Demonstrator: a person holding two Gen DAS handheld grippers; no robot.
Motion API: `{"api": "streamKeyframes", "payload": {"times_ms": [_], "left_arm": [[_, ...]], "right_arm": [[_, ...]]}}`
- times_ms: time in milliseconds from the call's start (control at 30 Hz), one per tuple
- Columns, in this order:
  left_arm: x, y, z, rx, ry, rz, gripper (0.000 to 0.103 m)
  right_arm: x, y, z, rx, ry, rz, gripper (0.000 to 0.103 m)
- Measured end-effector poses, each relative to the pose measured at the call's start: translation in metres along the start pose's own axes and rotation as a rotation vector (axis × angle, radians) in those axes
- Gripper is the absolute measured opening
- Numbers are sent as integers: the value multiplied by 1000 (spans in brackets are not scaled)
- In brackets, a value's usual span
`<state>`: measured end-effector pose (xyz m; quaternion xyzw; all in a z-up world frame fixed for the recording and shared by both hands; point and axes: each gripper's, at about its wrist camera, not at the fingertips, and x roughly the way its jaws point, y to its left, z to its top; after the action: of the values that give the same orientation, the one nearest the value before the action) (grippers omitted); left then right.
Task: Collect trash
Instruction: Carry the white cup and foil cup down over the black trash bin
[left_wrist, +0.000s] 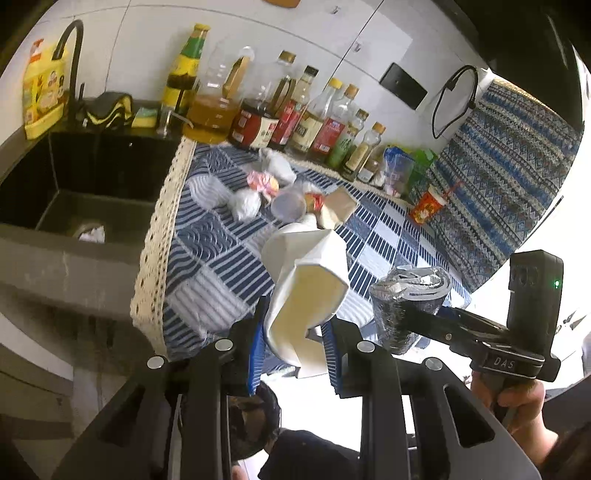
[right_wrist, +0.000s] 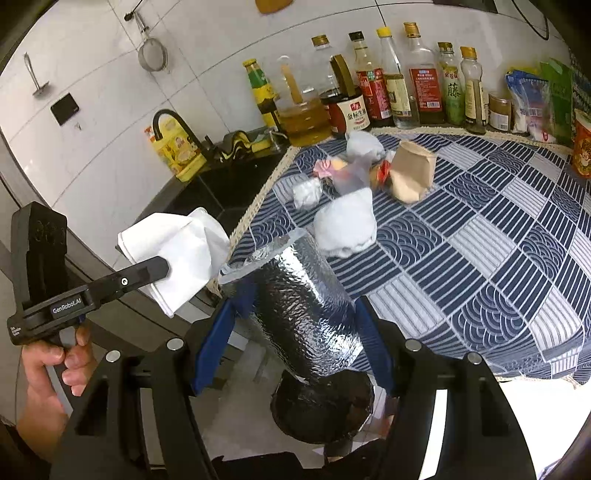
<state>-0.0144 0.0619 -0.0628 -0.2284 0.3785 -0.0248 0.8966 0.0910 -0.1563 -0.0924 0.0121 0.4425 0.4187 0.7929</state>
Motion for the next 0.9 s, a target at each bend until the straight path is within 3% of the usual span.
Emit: {"api": "streamKeyframes", "payload": {"times_ms": [467,900], "left_arm": [[21,31,-57,-82,134,30,26],[75,56,-109,-180,312,46,26]], "right_arm": [[55,-4,-47,61,152,13,66],[127,-25,-97,103,344,-10,66]]}}
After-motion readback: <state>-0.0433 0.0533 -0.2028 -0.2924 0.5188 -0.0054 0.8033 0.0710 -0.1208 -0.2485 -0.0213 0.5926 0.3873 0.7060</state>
